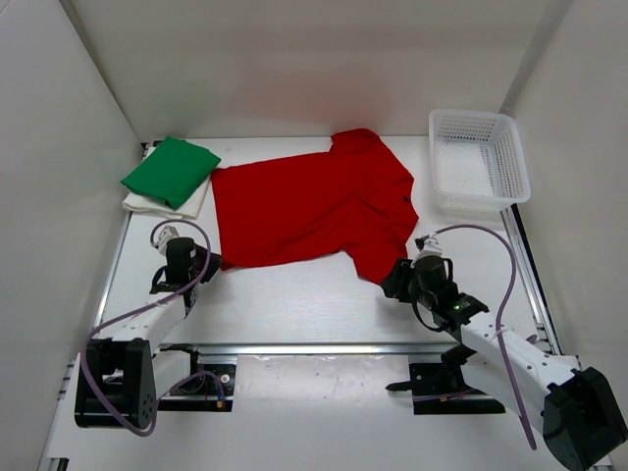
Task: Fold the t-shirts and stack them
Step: Flatten out the tshirt, then grap the side of the flattened tshirt closest away from the robot with both arms
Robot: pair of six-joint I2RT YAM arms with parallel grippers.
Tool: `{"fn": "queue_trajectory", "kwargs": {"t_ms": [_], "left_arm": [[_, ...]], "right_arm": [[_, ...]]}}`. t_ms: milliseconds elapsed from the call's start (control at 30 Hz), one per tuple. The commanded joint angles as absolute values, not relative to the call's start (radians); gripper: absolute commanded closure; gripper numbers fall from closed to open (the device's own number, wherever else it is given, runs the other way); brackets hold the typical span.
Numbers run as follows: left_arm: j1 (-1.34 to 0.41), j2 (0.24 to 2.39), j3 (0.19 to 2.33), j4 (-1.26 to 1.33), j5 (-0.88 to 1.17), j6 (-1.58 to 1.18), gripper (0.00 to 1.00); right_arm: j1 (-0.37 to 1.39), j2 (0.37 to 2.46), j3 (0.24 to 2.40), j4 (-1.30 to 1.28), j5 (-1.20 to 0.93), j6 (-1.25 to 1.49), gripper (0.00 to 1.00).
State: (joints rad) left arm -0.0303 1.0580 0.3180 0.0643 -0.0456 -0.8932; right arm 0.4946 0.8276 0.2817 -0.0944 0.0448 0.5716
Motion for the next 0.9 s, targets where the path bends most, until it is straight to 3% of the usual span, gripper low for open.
{"fn": "queue_trajectory", "kwargs": {"t_ms": [0,67,133,200,300,467,567,667,767,867], "left_arm": [[-0.041,1.101,0.367,0.101,-0.051,-0.897,0.75],[-0.043,1.107,0.364,0.109,-0.061,-0.899,0.73],[-0.057,1.108,0.365,0.107,-0.075,-0.894,0.63],[-0.066,1.111,0.364,0.098,-0.094,-0.887,0.51],[-0.074,1.112,0.37,0.106,-0.115,-0.877,0.47],[-0.083,1.178,0.383,0.126,-0.127,-0.868,0.79],[-0.084,1.172,0.388,0.12,-0.152,-0.861,0.93],[-0.083,1.151,0.385,0.117,-0.173,-0.847,1.0],[-0.092,1.128,0.394,0.109,-0.182,-0.842,1.0],[-0.112,1.109,0.394,0.103,-0.196,-0.836,1.0]], "right_arm": [[0.495,0.81,0.284,-0.096,0.08,0.597,0.56],[0.468,0.798,0.278,-0.109,0.089,0.614,0.49],[0.407,0.787,0.261,-0.112,0.06,0.624,0.45],[0.37,0.798,0.255,-0.124,0.029,0.624,0.45],[0.36,0.853,0.264,-0.129,0.06,0.624,0.48],[0.351,0.896,0.25,-0.091,0.06,0.632,0.53],[0.328,0.929,0.238,-0.066,0.009,0.634,0.58],[0.348,0.943,0.236,-0.051,0.021,0.641,0.57],[0.335,0.968,0.247,-0.035,0.006,0.637,0.58],[0.315,0.986,0.242,-0.008,-0.035,0.638,0.69]]}}
